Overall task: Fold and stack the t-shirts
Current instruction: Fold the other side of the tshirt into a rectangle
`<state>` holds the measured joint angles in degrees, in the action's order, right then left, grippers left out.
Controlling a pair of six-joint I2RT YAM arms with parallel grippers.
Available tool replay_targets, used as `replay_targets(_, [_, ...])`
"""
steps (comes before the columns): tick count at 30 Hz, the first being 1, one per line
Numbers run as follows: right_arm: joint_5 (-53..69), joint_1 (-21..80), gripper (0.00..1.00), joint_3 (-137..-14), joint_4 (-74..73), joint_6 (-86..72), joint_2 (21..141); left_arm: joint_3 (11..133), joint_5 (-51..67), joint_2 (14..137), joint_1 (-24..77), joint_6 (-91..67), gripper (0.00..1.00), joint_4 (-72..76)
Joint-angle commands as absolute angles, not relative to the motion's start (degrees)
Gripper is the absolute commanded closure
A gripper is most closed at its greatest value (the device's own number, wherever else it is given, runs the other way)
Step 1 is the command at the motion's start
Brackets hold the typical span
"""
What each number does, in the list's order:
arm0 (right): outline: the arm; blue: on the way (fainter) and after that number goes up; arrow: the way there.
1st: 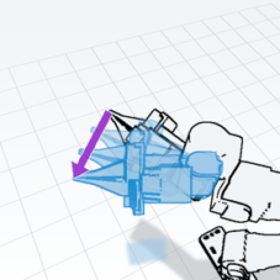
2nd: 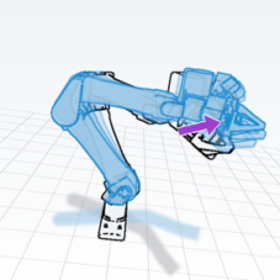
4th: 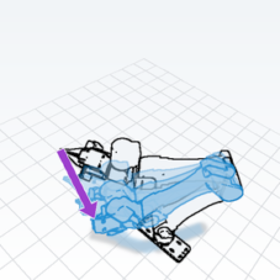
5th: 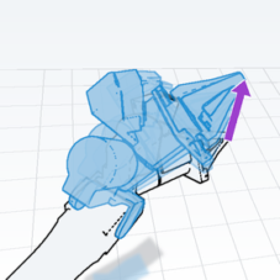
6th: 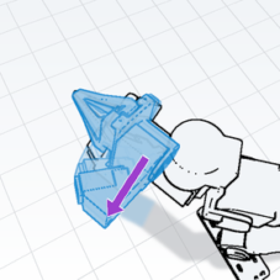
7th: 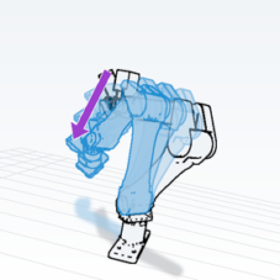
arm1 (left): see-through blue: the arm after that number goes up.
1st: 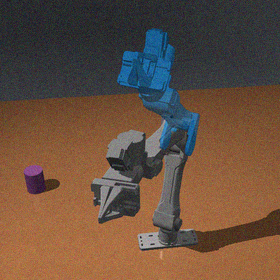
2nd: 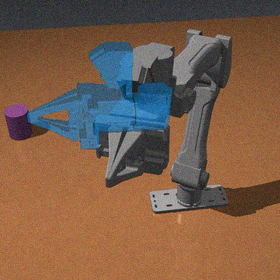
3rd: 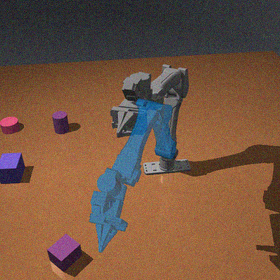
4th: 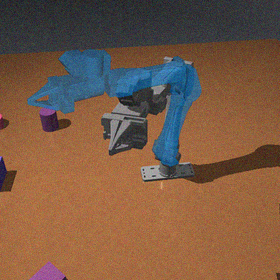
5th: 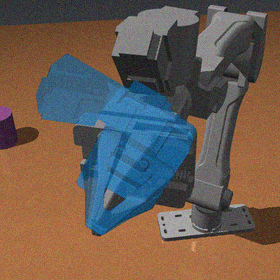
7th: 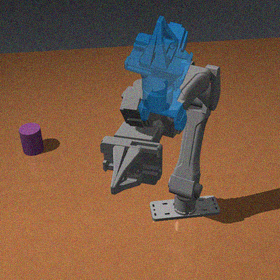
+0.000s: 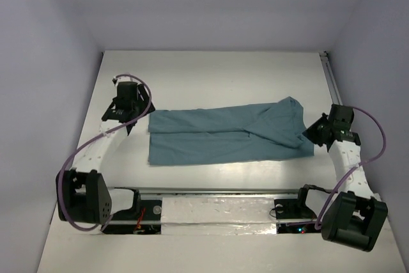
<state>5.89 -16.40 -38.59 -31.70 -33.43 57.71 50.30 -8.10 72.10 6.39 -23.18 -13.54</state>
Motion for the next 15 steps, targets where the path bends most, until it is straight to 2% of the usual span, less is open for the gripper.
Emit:
replay_targets(1, [14.31, -14.17, 1.00, -42.71, -26.29, -31.90, 60.01, 52.56, -9.67, 69.08, 6.50, -22.24, 0.40, -12.93])
replay_targets(6, [9.33, 2.86, 1.00, -51.74, -22.24, -30.50, 74.76, 54.83, -9.93, 78.81, 7.03, -23.64, 0.48, -11.26])
replay_targets(10, [8.87, 4.57, 1.00, -54.66, -19.43, -30.15, 82.60, 57.56, -7.91, 84.89, 7.64, -23.99, 0.54, -9.49])
replay_targets(13, [7.73, 5.27, 0.82, -55.37, -18.90, -29.27, 86.47, 56.96, -8.78, 85.52, 9.13, -24.61, 0.70, -11.07])
replay_targets(14, [8.08, 5.27, 0.72, -55.55, -18.55, -29.09, 87.18, 55.91, -9.14, 84.30, 9.14, -24.87, 0.71, -10.99])
replay_targets(15, [8.00, 5.97, 0.66, -55.63, -18.54, -29.00, 87.80, 54.51, -9.23, 81.07, 9.75, -25.05, 0.71, -10.64])
